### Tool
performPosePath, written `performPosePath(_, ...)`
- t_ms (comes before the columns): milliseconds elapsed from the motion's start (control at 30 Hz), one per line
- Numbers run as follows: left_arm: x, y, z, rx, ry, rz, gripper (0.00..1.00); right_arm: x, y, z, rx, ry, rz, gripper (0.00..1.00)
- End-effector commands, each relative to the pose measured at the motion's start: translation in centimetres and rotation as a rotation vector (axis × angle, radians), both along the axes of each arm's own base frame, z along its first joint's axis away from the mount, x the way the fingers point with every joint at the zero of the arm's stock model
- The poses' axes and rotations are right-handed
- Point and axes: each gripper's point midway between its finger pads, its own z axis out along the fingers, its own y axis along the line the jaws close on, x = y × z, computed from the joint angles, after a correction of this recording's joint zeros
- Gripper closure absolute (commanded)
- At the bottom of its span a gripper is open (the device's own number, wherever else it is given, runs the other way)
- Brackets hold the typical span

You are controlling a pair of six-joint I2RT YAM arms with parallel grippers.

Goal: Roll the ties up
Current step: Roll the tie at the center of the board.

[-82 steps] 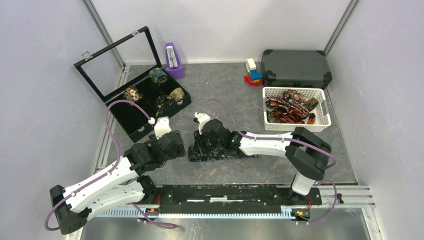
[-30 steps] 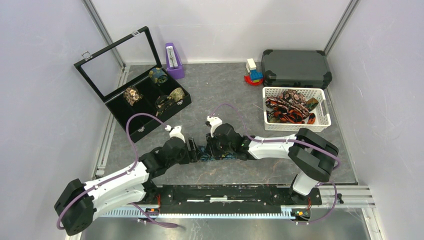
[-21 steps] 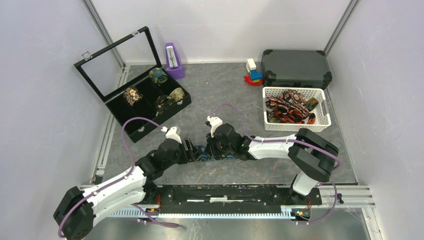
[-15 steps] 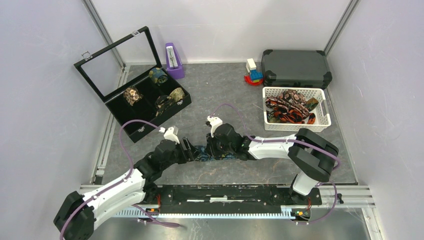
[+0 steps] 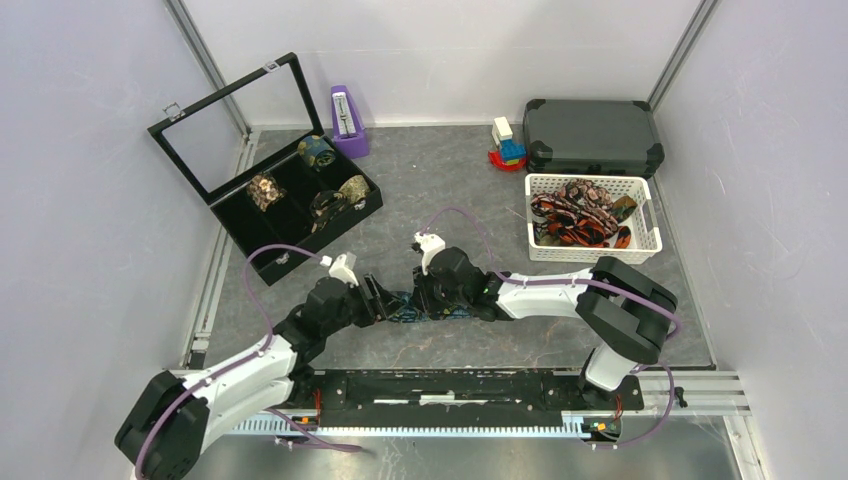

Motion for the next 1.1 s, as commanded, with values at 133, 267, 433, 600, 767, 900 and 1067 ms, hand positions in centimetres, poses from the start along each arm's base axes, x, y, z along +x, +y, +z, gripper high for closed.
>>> performPosePath(133,-0.1,-1.0,0.1,-0.084,-0.003,-0.033,0.32,-0.4,-1.4,-1.5,-0.049,0.018,-0.011,0.82)
performPosePath(267,0.0,-1.1,0.1,-0.095,-0.020,-0.041,0.33,-0.4,-1.5,-1.7,-0.051,0.019,-0.009,0.82)
performPosePath(433,0.2,-1.4,-0.1,-0.112,-0.024,-0.048,0.35,-0.6,-1.6,-2.0,-0.055,0.026,-0.010,0.82)
performPosePath(600,0.0,-1.7,-0.9,-0.125,0.032,-0.039,0.39,-0.7,-1.9,-2.3,-0.061,0.028,-0.013,0.82)
performPosePath(767,-0.1,-1.8,-1.1,-0.154,0.047,-0.030,0.42,-0.8,-2.1,-2.7,-0.066,0.031,-0.015,0.82)
performPosePath(900,0.1,-2.2,-0.9,-0.174,0.042,-0.037,0.46,-0.9,-2.1,-2.8,-0.063,0.036,-0.015,0.83)
performPosePath(1067,0.4,-2.7,-0.6,-0.191,0.033,-0.049,0.62,-0.9,-2.1,-2.8,-0.058,0.038,-0.013,0.83)
